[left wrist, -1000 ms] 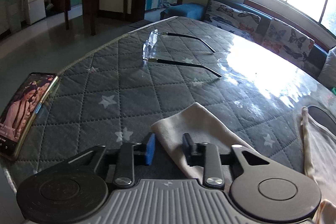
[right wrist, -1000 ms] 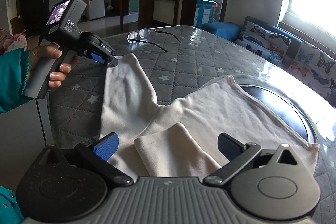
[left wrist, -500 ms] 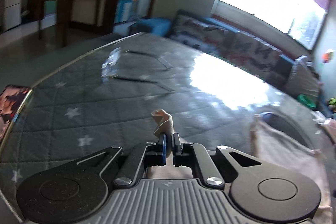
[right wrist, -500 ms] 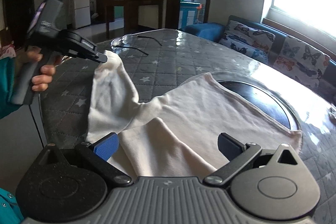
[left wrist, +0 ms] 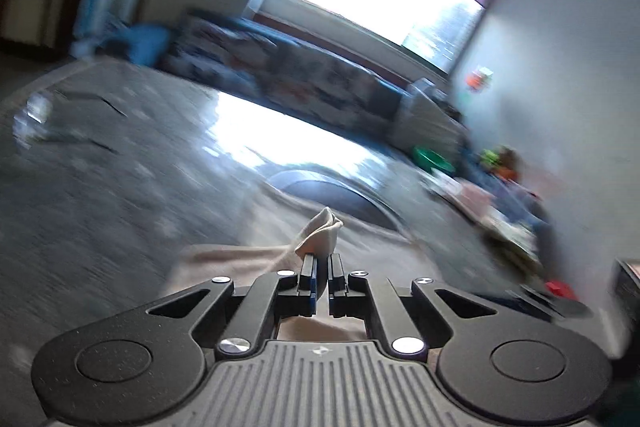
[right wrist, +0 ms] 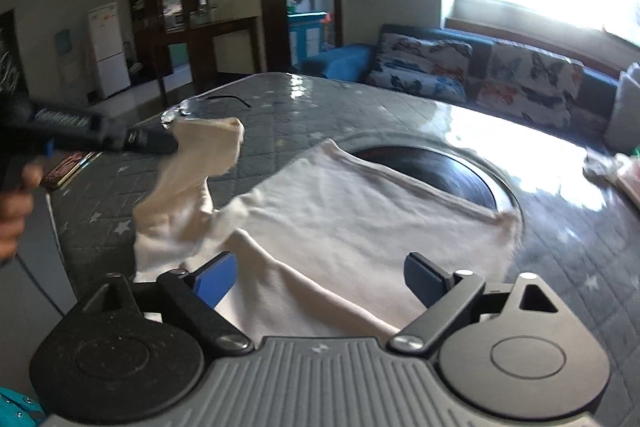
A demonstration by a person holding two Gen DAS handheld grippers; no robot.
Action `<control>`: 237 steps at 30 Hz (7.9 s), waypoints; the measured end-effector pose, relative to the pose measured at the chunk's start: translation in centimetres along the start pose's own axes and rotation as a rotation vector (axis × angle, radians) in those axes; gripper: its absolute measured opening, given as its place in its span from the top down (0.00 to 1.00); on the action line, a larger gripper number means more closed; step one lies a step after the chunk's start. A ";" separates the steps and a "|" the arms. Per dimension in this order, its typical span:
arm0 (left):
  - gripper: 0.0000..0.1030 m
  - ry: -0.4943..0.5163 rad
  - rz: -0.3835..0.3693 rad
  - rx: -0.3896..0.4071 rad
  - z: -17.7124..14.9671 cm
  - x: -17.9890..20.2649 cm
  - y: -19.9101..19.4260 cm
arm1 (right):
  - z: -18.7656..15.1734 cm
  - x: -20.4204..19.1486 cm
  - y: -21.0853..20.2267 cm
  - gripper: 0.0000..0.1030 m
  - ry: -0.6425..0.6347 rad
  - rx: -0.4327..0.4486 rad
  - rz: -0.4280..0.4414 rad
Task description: Fold clothes
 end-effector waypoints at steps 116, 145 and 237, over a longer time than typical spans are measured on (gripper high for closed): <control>0.52 0.307 0.290 -0.088 -4.6 -5.2 -2.0 | -2.8 2.5 0.6 0.90 0.140 -0.138 -0.005; 0.55 0.392 0.215 -0.157 -2.0 -1.5 7.7 | -3.1 1.3 3.8 0.72 0.014 -0.148 -0.018; 0.46 0.745 0.115 -0.203 -10.8 4.3 0.7 | -7.3 -4.5 -2.5 0.94 -0.351 -0.080 0.058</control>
Point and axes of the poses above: each gripper's, at about its wrist camera, not at the fingertips, and y roughly the way its jaws point, x to its right, z to its top, the point moved 9 cm from there along y, roughly the way its jaws point, and after that the axes turned 9 degrees about -x, right-handed, at the moved point
